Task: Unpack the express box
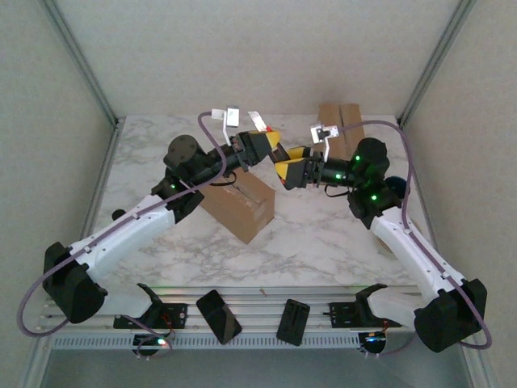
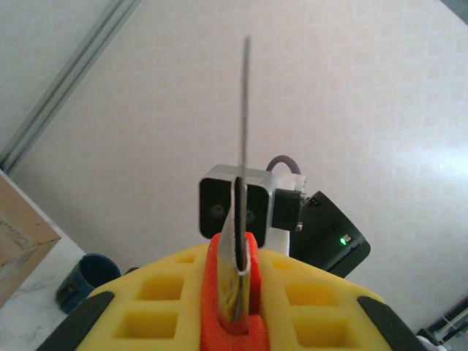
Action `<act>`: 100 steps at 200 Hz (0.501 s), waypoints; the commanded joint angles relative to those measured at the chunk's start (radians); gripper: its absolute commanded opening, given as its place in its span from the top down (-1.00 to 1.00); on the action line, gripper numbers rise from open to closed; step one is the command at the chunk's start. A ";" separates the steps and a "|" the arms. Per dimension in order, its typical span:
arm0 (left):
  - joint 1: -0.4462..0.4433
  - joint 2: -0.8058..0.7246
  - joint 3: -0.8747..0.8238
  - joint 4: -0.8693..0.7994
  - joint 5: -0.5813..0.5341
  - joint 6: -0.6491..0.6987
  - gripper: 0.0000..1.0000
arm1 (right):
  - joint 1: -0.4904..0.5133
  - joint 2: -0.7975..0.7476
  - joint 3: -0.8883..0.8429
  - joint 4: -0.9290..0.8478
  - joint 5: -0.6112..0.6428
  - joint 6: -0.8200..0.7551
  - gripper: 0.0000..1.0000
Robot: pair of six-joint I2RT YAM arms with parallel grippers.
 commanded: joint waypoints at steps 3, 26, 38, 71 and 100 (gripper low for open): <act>0.004 0.016 0.016 0.104 0.031 -0.050 1.00 | 0.014 -0.002 -0.011 0.187 0.020 0.091 -0.41; 0.004 0.018 0.012 0.107 0.030 -0.055 1.00 | 0.028 0.010 0.001 0.194 0.028 0.093 -0.33; 0.004 0.015 0.010 0.107 0.031 -0.057 1.00 | 0.033 0.015 0.007 0.186 0.027 0.090 -0.27; 0.004 0.007 0.006 0.100 0.024 -0.054 1.00 | 0.045 0.022 0.015 0.141 0.028 0.064 -0.06; 0.004 0.007 0.010 0.091 0.032 -0.054 1.00 | 0.049 0.030 0.023 0.128 0.031 0.055 0.06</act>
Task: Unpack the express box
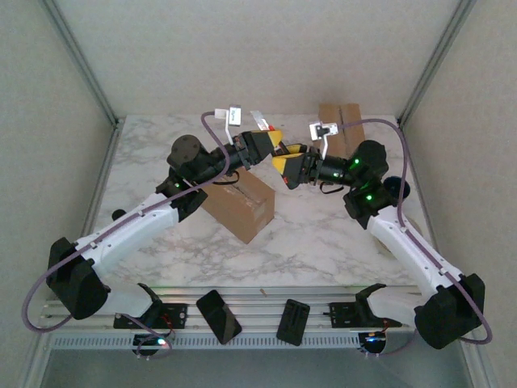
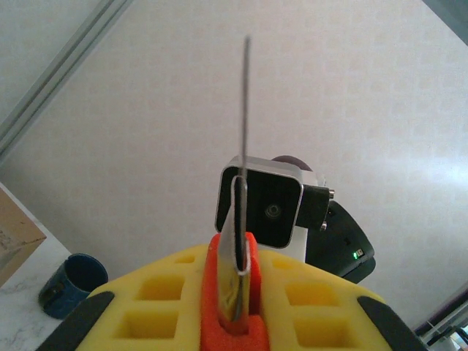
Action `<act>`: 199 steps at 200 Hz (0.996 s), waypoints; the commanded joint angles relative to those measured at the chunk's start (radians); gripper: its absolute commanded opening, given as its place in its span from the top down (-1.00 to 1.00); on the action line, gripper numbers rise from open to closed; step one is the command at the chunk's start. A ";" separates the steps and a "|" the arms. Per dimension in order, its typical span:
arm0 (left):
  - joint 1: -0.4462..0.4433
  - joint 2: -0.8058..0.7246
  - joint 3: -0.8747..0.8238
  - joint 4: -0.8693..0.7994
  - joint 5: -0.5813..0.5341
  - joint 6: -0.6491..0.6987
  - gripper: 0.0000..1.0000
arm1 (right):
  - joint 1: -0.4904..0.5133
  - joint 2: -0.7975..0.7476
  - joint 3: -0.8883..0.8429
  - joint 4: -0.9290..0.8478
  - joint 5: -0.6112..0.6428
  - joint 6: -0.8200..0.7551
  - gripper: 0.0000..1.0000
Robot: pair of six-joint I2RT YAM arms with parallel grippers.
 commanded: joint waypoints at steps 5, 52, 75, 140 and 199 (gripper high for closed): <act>0.004 -0.015 0.011 0.051 0.026 -0.009 1.00 | 0.010 0.007 0.027 0.004 0.006 -0.014 0.07; 0.003 -0.020 0.004 0.033 0.032 -0.006 1.00 | 0.011 0.010 0.044 -0.014 0.013 -0.029 0.09; 0.003 -0.026 -0.001 0.025 0.035 -0.001 1.00 | 0.011 0.007 0.047 -0.017 0.019 -0.032 0.08; 0.002 -0.035 -0.006 0.010 0.035 0.006 1.00 | 0.012 0.018 0.055 -0.007 0.020 -0.023 0.26; 0.002 -0.038 -0.011 0.001 0.036 0.013 1.00 | 0.017 0.031 0.057 0.010 0.040 -0.013 0.93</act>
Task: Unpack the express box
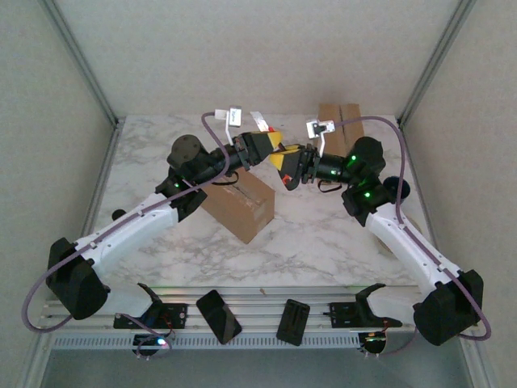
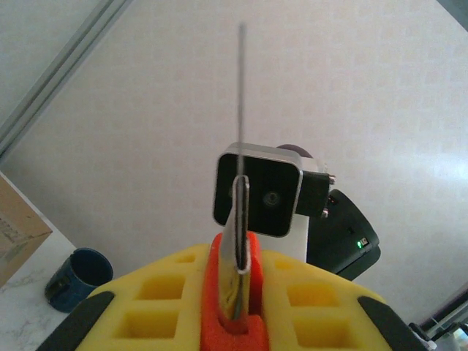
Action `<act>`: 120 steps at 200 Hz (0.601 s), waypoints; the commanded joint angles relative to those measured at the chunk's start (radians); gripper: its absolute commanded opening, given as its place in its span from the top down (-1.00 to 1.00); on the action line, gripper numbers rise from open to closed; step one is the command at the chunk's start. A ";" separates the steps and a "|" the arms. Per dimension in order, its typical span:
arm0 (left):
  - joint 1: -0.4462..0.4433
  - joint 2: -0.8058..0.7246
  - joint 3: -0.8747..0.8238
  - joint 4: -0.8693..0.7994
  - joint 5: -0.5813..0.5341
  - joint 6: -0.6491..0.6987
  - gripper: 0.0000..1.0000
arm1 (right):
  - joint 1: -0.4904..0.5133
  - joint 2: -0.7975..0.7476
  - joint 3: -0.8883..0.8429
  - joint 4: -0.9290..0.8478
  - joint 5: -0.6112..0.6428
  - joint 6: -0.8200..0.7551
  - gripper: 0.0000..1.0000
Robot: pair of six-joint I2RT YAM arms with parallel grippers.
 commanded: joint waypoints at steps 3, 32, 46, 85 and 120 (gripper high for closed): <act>-0.003 -0.036 -0.004 0.012 0.022 0.007 1.00 | 0.009 0.007 0.029 0.033 0.040 -0.022 1.00; -0.001 -0.079 0.018 -0.158 -0.085 0.096 -0.03 | 0.020 -0.001 0.056 -0.073 0.095 -0.078 1.00; 0.002 -0.122 0.063 -0.385 -0.292 0.150 -0.51 | 0.043 0.006 0.127 -0.267 0.159 -0.191 1.00; 0.070 -0.228 0.155 -0.923 -0.845 0.057 -0.41 | 0.152 0.147 0.453 -0.840 0.416 -0.528 1.00; 0.182 -0.316 0.041 -1.073 -0.820 -0.068 -0.28 | 0.227 0.343 0.699 -1.112 0.653 -0.756 1.00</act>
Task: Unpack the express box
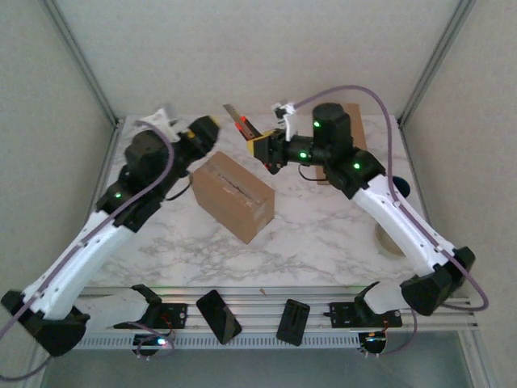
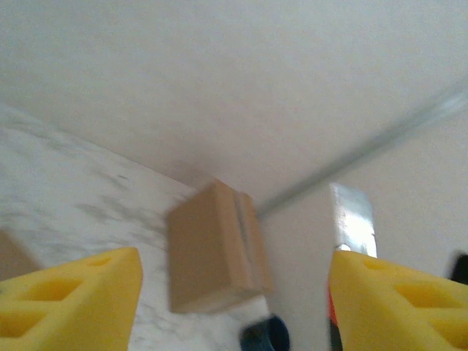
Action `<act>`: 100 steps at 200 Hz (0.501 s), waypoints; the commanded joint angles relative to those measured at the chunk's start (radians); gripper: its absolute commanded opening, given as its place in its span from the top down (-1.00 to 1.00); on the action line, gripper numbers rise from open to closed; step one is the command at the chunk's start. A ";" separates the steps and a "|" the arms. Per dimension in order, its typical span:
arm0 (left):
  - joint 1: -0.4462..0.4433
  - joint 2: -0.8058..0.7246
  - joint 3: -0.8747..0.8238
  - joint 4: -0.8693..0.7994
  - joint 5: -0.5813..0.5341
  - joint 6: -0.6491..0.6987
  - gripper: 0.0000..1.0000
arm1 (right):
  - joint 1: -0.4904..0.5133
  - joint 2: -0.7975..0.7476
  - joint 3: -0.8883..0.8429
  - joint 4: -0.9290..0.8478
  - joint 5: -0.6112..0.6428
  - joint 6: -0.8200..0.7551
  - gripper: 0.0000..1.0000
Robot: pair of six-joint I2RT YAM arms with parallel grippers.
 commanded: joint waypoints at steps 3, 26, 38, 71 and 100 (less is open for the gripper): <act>0.065 -0.025 -0.078 -0.270 -0.115 -0.102 -0.27 | 0.039 0.128 0.161 -0.305 0.226 -0.252 1.00; 0.127 -0.029 -0.185 -0.285 -0.085 -0.136 -0.22 | 0.066 0.261 0.289 -0.391 0.294 -0.323 1.00; 0.164 -0.033 -0.258 -0.226 -0.032 -0.153 -0.21 | 0.074 0.318 0.336 -0.416 0.322 -0.348 1.00; 0.242 0.005 -0.395 -0.084 0.082 -0.190 -0.34 | 0.133 0.413 0.386 -0.407 0.367 -0.369 1.00; 0.272 0.048 -0.463 0.008 0.143 -0.213 -0.71 | 0.169 0.471 0.399 -0.412 0.396 -0.372 1.00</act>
